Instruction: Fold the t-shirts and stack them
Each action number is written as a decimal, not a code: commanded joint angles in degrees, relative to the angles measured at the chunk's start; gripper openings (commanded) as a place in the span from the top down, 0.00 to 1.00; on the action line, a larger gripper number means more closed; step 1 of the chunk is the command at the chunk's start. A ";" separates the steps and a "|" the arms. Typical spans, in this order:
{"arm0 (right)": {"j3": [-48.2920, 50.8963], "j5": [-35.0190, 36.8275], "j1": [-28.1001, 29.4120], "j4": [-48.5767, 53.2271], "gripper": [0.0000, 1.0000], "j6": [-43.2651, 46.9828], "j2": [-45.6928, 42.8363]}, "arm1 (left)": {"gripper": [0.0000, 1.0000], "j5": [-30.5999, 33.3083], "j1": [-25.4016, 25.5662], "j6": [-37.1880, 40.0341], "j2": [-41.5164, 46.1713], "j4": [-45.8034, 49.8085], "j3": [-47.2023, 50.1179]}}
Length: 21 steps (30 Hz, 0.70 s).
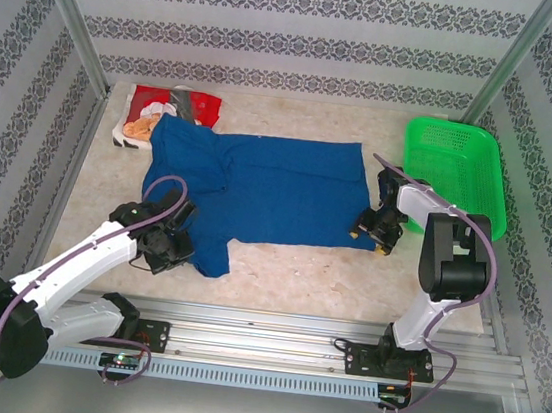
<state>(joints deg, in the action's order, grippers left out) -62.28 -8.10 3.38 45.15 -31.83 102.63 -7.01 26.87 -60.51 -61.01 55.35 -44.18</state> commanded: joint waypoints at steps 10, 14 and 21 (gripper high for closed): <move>2.92 6.06 0.88 0.80 0.40 -1.65 -2.51 | 1.00 2.39 -1.90 0.83 1.36 4.61 -2.96; 2.49 6.34 0.92 2.78 0.37 -1.27 -5.20 | 1.00 2.48 -2.20 1.18 1.48 4.77 -2.83; 4.21 6.38 1.05 4.05 0.37 -2.53 -9.31 | 1.00 2.19 -2.62 1.69 1.71 4.84 -2.36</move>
<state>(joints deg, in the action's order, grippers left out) -59.09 -3.66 4.01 47.44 -33.15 95.37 -5.69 24.97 -60.25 -60.36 57.52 -45.52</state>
